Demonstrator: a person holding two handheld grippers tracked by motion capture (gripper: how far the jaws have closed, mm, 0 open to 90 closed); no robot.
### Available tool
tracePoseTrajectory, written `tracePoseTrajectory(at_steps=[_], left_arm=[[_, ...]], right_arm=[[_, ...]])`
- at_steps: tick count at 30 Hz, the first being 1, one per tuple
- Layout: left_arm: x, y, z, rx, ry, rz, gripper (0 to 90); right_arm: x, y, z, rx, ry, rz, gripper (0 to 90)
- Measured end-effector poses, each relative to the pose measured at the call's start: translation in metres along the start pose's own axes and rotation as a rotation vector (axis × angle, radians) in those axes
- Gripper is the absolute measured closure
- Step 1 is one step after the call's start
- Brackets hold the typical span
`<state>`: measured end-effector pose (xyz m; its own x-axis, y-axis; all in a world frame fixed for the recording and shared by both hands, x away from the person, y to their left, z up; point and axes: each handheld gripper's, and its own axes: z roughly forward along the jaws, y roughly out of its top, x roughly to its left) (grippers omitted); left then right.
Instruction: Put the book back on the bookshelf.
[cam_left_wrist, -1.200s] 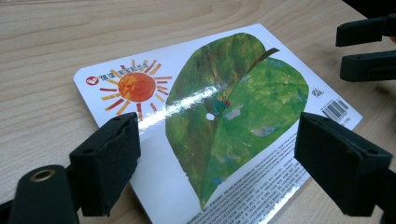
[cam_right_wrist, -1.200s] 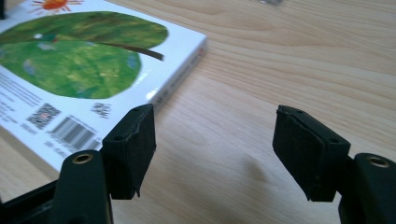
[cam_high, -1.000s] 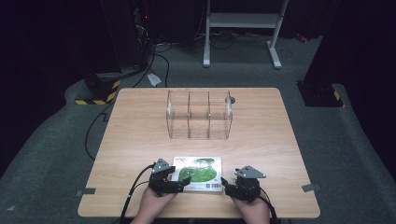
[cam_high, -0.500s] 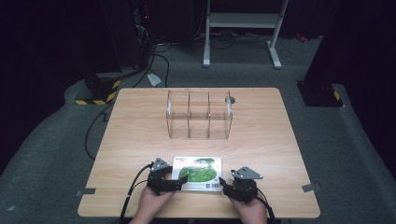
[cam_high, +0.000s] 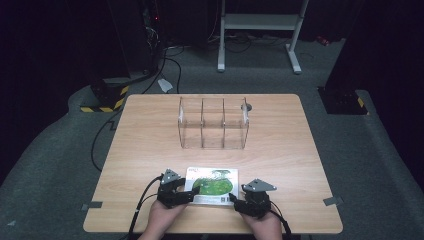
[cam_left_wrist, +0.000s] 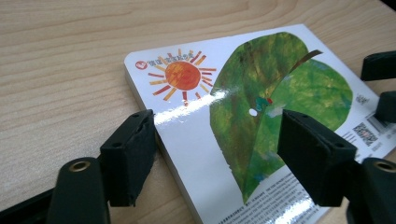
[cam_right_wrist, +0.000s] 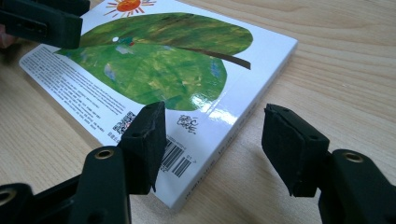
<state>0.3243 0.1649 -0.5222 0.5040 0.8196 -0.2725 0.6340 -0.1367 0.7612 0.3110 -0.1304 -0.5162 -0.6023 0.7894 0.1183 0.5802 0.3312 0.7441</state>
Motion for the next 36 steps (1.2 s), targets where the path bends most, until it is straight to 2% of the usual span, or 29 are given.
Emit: tracePoseTrajectory(at_steps=[8, 14, 22, 28, 32, 34, 36], left_arm=[[0.000, 0.002, -0.007, -0.040, -0.013, -0.012, 32.8], [-0.001, 0.003, -0.011, -0.069, 0.003, -0.010, 39.6], [0.003, 0.001, -0.014, -0.093, 0.001, -0.047, 48.6], [0.009, 0.001, -0.021, -0.108, -0.036, -0.089, 58.7], [0.010, -0.002, -0.023, -0.116, -0.025, -0.081, 64.6], [0.010, -0.002, -0.023, -0.118, -0.012, -0.067, 70.8], [0.009, -0.003, -0.022, -0.112, -0.003, -0.066, 71.0]], right_arm=[[0.000, 0.000, 0.000, -0.006, 0.004, -0.011, 41.8], [0.000, -0.001, 0.000, -0.009, 0.006, -0.016, 43.2], [0.000, -0.001, 0.000, -0.013, 0.004, -0.029, 43.2], [0.003, -0.001, 0.001, -0.018, 0.000, -0.025, 44.7], [0.003, -0.001, 0.001, -0.019, 0.000, -0.027, 44.8], [0.003, -0.001, 0.001, -0.020, 0.000, -0.028, 45.0], [0.003, -0.001, 0.001, -0.020, 0.000, -0.030, 45.0]])
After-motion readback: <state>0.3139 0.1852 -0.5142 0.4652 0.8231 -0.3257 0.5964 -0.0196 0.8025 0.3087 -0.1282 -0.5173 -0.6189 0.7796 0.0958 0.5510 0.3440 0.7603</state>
